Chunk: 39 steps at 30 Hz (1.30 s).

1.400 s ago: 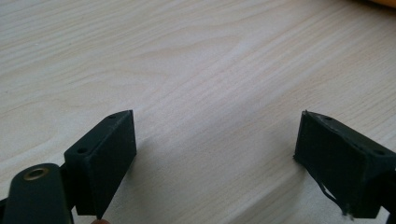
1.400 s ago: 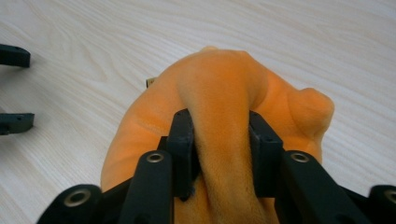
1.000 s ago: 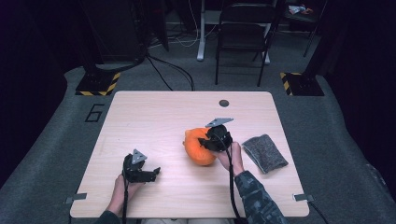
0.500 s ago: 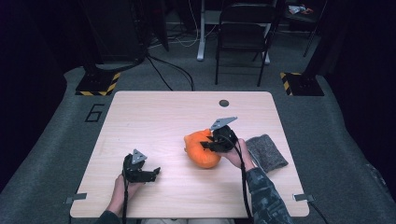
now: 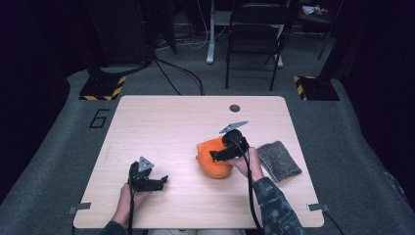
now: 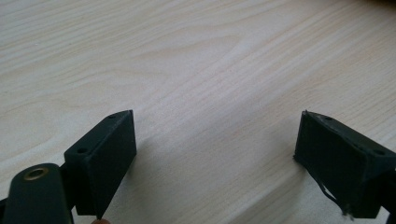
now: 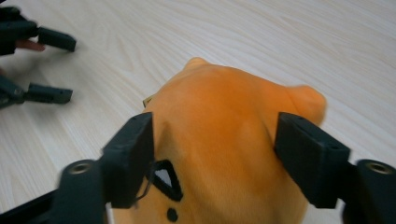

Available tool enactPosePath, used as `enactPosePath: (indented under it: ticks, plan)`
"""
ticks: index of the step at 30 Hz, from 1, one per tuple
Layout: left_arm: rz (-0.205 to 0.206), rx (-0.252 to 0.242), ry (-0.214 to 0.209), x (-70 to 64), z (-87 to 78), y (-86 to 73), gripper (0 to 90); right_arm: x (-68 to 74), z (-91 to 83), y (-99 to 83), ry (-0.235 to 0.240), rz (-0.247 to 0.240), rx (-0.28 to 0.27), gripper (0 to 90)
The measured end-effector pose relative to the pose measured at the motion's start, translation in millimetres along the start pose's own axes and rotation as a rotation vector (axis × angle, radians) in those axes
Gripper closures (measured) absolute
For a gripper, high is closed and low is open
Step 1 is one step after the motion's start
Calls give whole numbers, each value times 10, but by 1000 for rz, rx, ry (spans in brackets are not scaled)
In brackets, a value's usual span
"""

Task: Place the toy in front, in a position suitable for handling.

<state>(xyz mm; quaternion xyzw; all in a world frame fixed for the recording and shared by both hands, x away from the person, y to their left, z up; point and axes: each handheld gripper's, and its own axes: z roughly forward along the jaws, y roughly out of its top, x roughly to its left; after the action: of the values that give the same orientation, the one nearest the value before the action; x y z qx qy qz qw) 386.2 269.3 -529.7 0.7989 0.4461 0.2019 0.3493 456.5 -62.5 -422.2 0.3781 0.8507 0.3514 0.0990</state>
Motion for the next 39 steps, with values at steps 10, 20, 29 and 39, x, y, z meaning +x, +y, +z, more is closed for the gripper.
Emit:
enactPosePath:
  ticks: [10, 20, 29, 39]
  plan:
    - [1, 0, 0, 0, 0, 0, 122, 253, 30, 47, -121, 110, -18, 155]
    - [1, 0, 0, 0, 0, 0, 122, 186, 257, -89, -185, 131, 27, 373]
    - [0, -1, 1, -1, 0, 0, 122, 138, 249, -115, -158, 84, 24, 656]
    - [0, 0, 0, 0, -1, 0, 122, -5, 101, -73, -87, 50, -52, 693]
